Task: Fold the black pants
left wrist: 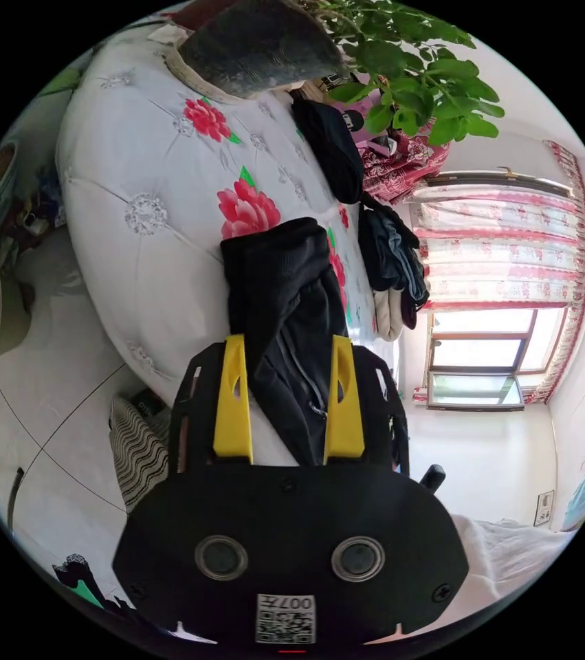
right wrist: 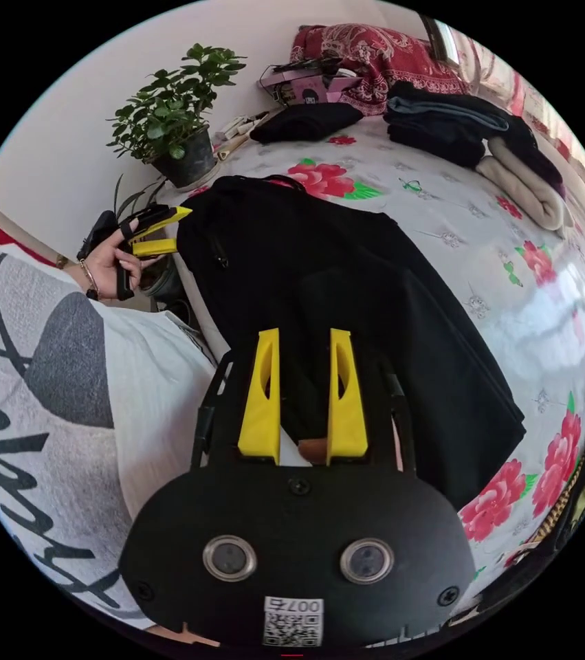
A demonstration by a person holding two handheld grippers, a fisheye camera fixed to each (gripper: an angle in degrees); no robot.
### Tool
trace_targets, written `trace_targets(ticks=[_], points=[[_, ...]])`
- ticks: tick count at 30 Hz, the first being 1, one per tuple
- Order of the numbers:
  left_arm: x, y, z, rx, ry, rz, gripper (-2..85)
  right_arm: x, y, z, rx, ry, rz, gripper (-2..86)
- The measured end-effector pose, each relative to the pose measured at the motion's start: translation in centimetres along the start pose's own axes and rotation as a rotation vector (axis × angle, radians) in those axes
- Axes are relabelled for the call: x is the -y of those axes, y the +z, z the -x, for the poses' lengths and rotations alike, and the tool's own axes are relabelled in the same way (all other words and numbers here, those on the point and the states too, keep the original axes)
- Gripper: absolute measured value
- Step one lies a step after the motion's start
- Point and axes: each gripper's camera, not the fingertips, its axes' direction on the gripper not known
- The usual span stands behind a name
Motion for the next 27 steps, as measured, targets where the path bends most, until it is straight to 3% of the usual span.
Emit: trace_targets(ticks=[4, 7, 12, 15, 17, 20, 23, 27], points=[[1.2, 0.6, 1.0, 0.041, -0.069, -0.016, 5.5, -1.0, -1.8, -0.5, -0.038, 0.022, -0.021, 6.2], [1.5, 0.3, -0.7, 0.012, 0.001, -0.032, 0.7, -2.7, -4.3, -2.6, -0.063, 0.091, -0.044, 5.8], [0.7, -0.6, -11.0, -0.096, 0.392, -0.019, -0.7, -7.4, -10.4, -7.8, -0.113, 0.321, -0.166, 5.2], [-2.0, 0.4, -20.3, -0.153, 0.777, 0.075, -0.7, -10.5, -14.0, -10.7, -0.12, 0.458, -0.261, 5.2], [-6.5, 2.7, -26.9, -0.261, 1.096, 0.25, -0.6, -12.4, -16.0, -12.3, -0.119, 0.533, -0.316, 5.3], [-14.0, 8.0, -32.2, -0.343, 1.401, 0.559, 0.3, -15.3, -18.4, -15.0, -0.123, 0.647, -0.379, 5.6], [-19.7, 14.4, -32.5, -0.341, 1.442, 0.871, 5.1, -18.1, -20.0, -17.6, -0.084, 0.761, -0.429, 6.4], [-20.0, 17.3, -30.4, -0.242, 1.365, 1.002, 7.3, -22.6, -21.5, -21.0, 0.021, 0.934, -0.494, 7.9]])
